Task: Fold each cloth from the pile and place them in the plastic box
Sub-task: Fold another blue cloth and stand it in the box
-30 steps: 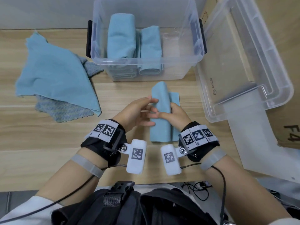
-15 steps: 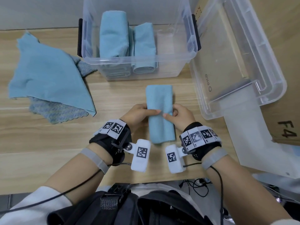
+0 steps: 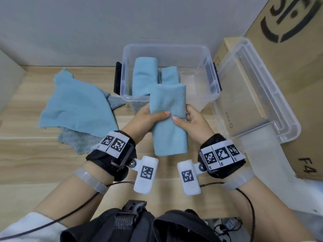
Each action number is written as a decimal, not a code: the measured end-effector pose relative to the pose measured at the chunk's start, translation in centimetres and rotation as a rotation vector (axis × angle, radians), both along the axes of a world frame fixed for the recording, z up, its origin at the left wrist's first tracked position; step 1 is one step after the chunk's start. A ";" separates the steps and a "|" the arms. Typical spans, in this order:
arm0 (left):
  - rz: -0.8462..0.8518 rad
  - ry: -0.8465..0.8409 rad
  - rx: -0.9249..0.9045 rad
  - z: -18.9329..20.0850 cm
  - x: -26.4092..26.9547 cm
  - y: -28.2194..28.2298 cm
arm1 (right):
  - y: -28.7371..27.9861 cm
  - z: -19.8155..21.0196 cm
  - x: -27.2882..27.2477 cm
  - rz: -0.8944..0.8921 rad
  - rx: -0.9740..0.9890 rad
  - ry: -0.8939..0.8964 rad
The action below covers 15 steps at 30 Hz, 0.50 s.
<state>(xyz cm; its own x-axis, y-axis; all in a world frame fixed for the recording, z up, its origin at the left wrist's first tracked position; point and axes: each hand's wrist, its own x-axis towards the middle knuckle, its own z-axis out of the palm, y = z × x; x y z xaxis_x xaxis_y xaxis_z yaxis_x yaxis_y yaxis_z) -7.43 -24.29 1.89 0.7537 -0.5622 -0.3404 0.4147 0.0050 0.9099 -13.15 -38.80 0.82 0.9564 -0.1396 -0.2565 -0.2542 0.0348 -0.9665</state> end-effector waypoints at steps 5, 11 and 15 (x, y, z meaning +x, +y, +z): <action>0.177 -0.141 0.067 0.8 3.9 1.2 | -1.1 2.7 4.7 -0.035 -0.004 -0.010; 0.463 -0.442 0.260 -0.2 10.9 3.1 | -4.5 4.1 12.6 -0.189 0.068 0.117; 0.344 -0.615 0.575 -3.5 13.5 3.3 | -5.1 3.2 15.7 -0.163 0.090 0.309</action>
